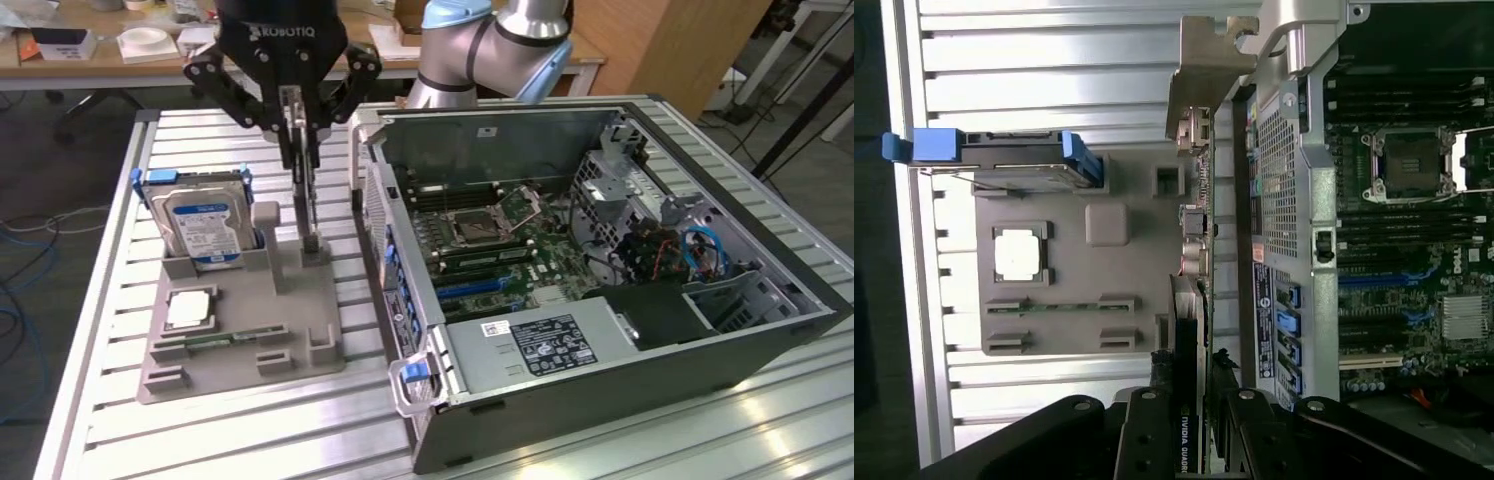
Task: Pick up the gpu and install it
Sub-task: 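Pick up the gpu and move the gpu toward the slot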
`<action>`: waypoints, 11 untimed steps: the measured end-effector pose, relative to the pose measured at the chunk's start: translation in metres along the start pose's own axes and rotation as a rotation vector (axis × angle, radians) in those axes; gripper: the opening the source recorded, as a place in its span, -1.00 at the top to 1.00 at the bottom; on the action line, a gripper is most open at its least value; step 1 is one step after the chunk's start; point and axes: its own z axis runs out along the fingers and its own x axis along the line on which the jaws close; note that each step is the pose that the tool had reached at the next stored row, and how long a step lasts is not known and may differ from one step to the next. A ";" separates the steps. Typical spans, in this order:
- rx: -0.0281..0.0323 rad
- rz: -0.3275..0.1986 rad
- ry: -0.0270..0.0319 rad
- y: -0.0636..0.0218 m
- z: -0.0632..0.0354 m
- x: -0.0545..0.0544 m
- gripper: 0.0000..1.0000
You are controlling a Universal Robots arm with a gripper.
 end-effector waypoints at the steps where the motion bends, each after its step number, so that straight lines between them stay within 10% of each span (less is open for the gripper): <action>1: 0.0000 0.000 0.0000 0.0001 -0.0029 0.000 0.48; 11: 0.0000 0.000 -0.0005 0.0002 -0.0071 0.000 0.48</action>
